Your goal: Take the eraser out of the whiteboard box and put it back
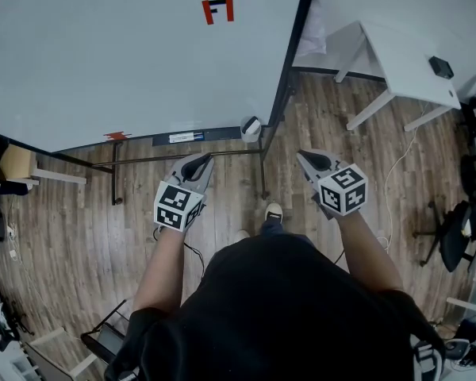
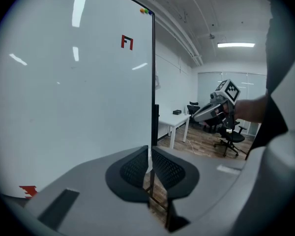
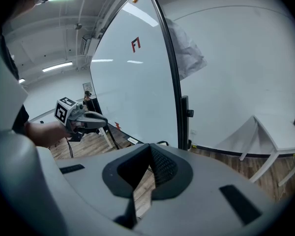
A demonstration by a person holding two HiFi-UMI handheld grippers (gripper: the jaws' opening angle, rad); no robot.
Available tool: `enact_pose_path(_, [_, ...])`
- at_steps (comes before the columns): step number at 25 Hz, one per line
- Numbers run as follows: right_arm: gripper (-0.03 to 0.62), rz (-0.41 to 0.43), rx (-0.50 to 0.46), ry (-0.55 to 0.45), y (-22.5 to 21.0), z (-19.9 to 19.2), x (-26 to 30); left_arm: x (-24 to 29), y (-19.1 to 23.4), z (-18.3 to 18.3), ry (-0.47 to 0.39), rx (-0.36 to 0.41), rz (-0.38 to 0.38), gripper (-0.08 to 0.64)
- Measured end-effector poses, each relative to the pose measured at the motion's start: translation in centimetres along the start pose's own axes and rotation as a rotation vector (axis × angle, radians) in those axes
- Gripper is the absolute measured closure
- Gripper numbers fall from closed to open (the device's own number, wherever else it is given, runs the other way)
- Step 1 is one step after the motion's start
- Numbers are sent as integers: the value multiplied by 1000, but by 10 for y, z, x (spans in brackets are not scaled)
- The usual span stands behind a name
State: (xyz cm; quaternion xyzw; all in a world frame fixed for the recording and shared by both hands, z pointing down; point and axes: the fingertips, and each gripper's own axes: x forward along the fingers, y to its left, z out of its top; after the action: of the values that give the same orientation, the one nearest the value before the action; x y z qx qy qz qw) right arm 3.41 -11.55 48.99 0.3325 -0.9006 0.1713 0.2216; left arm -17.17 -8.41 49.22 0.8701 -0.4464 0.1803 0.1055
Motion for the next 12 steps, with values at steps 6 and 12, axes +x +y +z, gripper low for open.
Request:
enact_pose_path(6, [595,12,4,12,-10,-2,9,15,3,-2,19,-12,-6,545])
enact_pose_path(12, [595,22,19,27,-18,-8,17,31,6,-2,33,-17,-11,545])
